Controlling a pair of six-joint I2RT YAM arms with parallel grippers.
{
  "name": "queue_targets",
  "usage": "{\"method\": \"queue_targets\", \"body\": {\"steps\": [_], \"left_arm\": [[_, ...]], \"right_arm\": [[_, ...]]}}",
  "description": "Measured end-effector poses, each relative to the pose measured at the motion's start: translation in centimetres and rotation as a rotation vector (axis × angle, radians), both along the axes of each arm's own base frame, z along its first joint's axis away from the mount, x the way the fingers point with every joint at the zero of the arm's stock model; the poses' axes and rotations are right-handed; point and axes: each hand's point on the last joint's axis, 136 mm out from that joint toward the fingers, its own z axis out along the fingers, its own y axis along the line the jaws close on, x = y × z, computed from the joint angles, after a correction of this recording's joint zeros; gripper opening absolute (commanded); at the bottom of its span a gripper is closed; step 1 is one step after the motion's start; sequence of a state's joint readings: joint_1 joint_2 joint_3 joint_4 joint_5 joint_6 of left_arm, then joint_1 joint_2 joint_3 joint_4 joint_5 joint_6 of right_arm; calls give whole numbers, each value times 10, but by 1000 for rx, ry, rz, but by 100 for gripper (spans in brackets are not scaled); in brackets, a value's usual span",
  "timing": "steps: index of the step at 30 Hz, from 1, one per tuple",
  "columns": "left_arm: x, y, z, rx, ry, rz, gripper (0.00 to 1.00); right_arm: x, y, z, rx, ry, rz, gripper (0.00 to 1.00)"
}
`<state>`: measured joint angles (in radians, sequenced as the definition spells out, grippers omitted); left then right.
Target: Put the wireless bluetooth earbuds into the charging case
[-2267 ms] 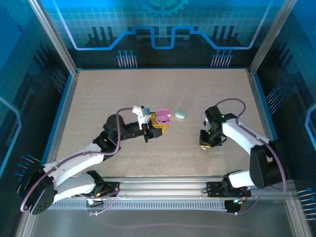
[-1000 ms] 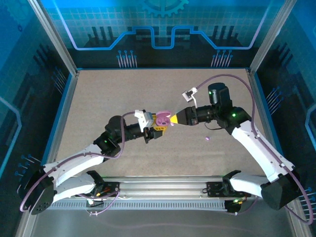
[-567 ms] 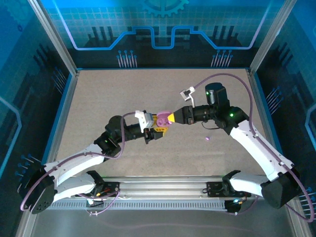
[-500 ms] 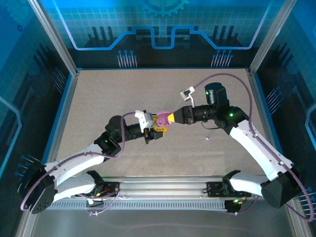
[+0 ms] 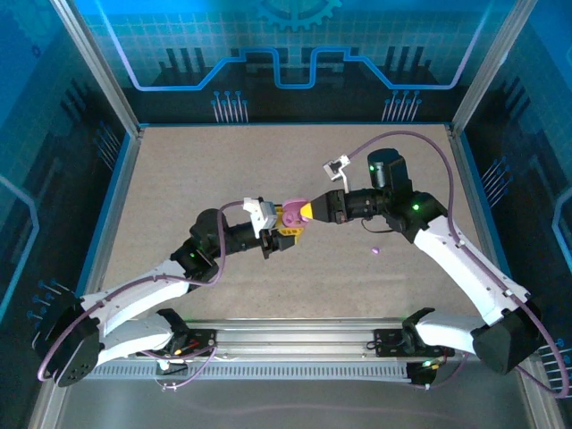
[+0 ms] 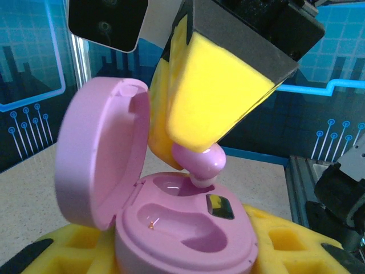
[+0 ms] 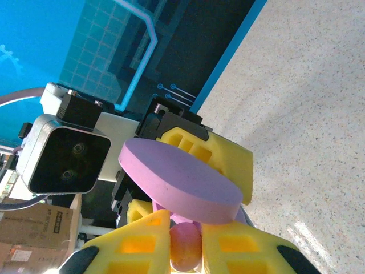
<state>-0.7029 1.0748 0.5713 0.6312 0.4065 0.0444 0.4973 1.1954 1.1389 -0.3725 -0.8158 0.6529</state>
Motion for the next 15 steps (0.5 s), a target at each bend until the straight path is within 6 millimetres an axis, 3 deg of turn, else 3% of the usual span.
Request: {"method": "queue_targets", "body": {"steps": [15], "left_arm": [[4, 0, -2, -6, 22, 18, 28]], "right_arm": [[4, 3, -5, -63, -58, -46, 25]]}}
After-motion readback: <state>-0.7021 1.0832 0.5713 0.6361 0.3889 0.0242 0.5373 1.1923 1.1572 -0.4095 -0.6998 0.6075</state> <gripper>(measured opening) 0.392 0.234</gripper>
